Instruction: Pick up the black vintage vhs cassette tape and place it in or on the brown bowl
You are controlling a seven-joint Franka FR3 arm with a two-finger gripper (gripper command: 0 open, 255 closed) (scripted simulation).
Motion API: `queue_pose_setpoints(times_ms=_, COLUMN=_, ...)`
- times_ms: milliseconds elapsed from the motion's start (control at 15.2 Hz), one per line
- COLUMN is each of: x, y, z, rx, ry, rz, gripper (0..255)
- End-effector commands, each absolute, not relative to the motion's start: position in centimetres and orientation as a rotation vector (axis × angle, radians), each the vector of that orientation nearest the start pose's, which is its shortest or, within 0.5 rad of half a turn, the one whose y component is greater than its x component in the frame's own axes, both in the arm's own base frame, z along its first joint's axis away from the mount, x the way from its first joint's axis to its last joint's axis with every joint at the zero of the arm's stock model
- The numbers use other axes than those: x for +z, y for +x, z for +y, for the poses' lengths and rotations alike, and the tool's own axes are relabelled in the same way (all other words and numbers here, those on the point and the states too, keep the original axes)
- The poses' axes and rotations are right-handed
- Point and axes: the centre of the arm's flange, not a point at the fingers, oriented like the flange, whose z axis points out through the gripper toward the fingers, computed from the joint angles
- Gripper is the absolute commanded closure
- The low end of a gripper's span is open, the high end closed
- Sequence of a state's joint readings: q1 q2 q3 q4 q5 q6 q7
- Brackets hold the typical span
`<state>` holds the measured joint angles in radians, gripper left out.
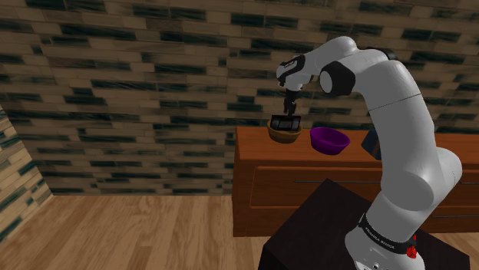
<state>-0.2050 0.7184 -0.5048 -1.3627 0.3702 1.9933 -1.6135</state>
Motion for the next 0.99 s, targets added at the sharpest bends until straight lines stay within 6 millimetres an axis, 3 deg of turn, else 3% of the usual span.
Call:
queue_pose_setpoints(times_ms=0, x=33.0, y=61.3, z=-39.1, rx=-0.020, ry=-2.854, rz=-1.305, gripper=0)
queue_pose_setpoints(times_ms=132, x=33.0, y=61.3, z=-39.1, rx=-0.020, ry=-2.854, rz=-1.305, gripper=0)
queue_pose_setpoints(times_ms=396, x=38.0, y=61.3, z=-39.2, rx=-0.020, ry=-2.854, rz=-1.305, gripper=0)
queue_pose_setpoints(times_ms=924, x=38.0, y=61.3, z=-39.2, rx=-0.020, ry=-2.854, rz=-1.305, gripper=0)
